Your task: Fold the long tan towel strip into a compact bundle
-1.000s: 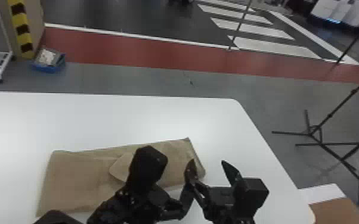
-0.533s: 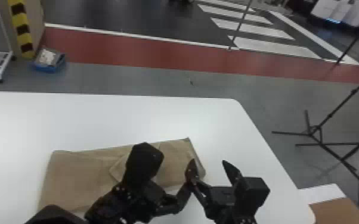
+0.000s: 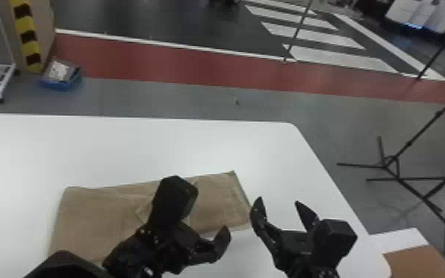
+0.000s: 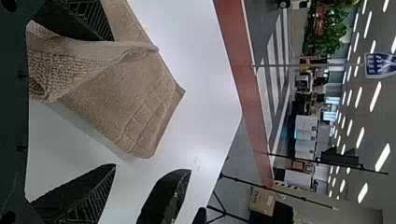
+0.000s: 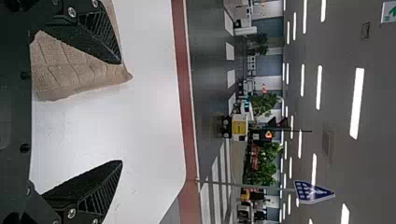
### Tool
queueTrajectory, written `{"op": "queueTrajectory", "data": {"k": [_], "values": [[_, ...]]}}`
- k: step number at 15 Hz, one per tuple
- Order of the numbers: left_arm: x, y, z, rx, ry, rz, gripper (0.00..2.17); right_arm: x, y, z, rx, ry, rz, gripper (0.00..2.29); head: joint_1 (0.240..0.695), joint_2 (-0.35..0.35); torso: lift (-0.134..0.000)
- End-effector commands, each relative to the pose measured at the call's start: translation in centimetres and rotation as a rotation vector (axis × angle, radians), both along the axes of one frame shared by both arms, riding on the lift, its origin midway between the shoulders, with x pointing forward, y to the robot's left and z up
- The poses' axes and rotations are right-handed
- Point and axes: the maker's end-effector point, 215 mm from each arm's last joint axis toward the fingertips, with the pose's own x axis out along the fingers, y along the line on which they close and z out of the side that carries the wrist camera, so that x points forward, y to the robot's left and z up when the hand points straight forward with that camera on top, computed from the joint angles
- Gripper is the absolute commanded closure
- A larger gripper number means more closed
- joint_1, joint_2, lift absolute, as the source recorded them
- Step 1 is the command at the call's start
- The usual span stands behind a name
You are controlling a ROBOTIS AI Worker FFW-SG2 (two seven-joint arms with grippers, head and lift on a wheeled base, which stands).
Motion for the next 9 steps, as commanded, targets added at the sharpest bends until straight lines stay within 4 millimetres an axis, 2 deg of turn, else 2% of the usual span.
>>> {"op": "queueTrajectory", "data": {"k": [1, 3, 9], "values": [[0.0, -0.4, -0.4, 0.009, 0.002, -0.006, 0.03, -0.2, -1.3, 0.1, -0.001, 0.001, -0.016, 0.13, 0.695, -0.35, -0.12], [-0.2, -0.7, -0.5, 0.014, 0.008, -0.017, 0.03, -0.3, -2.0, 0.2, 0.002, -0.001, -0.022, 0.13, 0.695, -0.35, -0.12], [-1.7, -0.4, -3.5, 0.106, 0.065, -0.075, 0.03, -0.4, -3.2, 0.4, 0.008, -0.002, -0.026, 0.13, 0.695, -0.35, -0.12]]}}
